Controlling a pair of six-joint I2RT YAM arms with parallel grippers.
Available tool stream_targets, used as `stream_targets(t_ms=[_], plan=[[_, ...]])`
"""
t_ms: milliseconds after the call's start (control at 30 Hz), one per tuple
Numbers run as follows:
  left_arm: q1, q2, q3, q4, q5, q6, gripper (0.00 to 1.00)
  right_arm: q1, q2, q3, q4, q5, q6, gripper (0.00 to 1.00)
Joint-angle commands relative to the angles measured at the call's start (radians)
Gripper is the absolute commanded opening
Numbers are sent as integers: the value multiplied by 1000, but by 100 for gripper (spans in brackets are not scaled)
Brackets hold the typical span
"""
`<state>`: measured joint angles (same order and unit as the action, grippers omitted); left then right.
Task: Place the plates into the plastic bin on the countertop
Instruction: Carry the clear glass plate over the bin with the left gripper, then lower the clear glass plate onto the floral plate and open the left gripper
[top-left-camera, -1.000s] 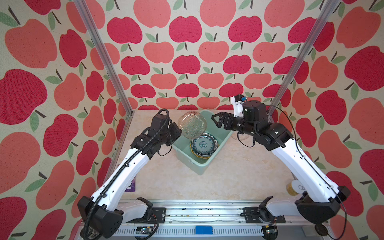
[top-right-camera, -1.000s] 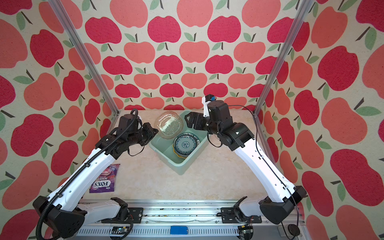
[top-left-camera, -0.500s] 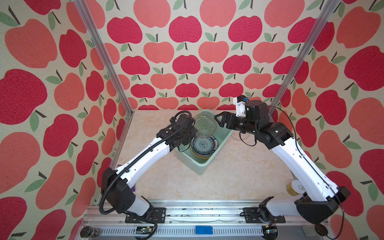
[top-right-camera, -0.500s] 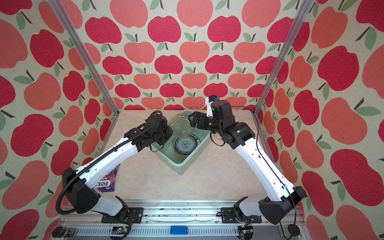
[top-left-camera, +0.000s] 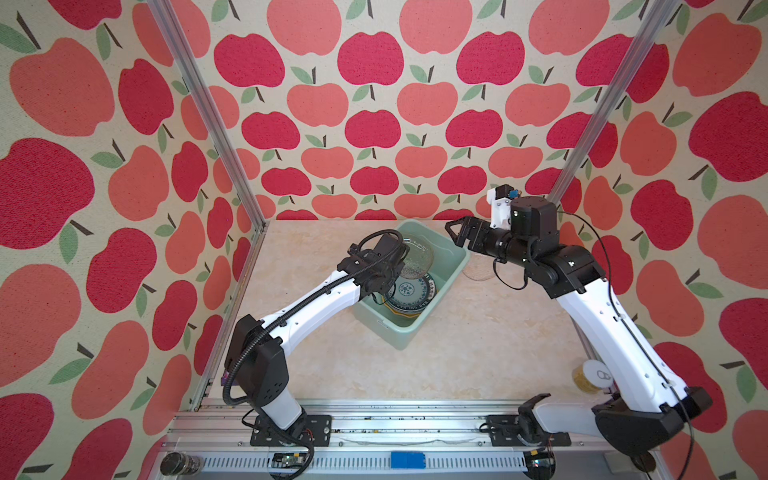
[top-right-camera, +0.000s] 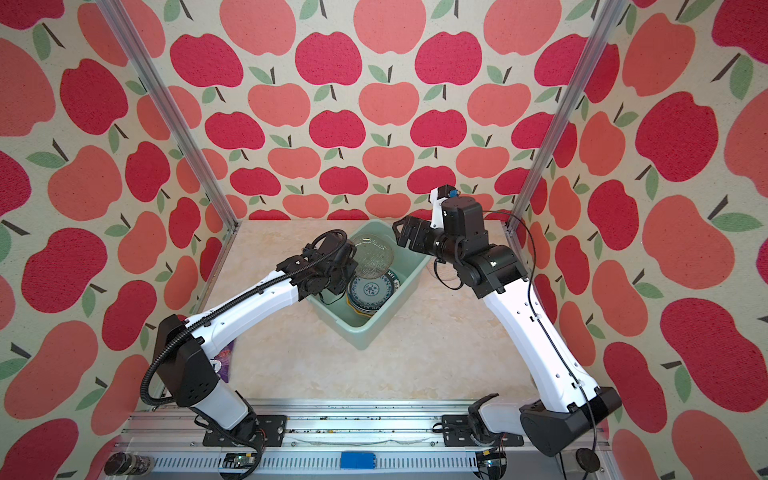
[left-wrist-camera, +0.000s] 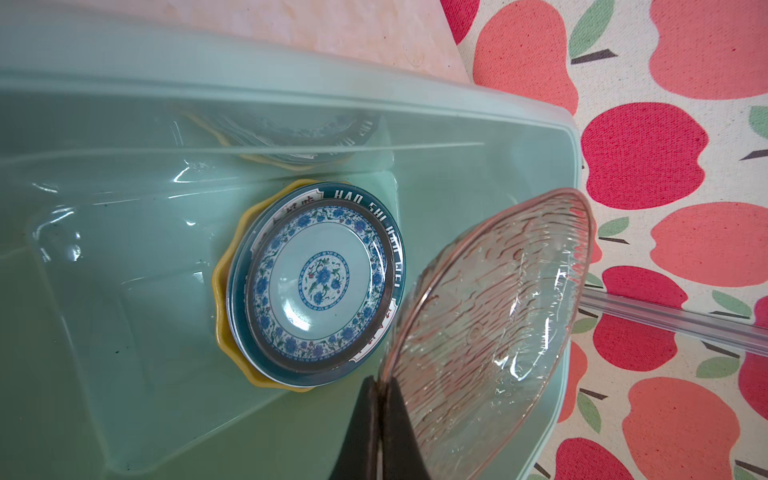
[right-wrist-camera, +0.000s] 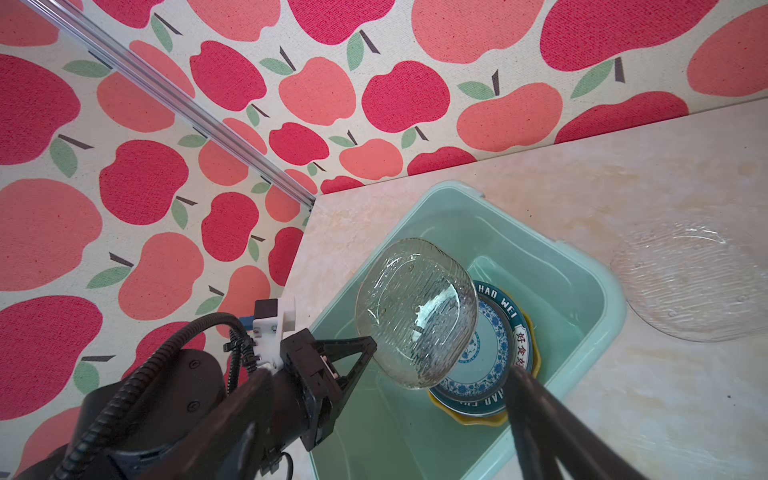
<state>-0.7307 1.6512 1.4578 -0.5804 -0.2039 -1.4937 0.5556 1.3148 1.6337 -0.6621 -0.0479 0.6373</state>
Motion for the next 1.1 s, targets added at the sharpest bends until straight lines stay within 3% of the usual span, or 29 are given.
stream_targets(t_ms=[0, 1067], plan=[[0, 28, 13, -39, -25, -43, 0, -6, 4, 8, -18, -19, 3, 90], [-4, 206, -27, -37, 68, -74, 0, -22, 4, -8, -30, -27, -5, 90]])
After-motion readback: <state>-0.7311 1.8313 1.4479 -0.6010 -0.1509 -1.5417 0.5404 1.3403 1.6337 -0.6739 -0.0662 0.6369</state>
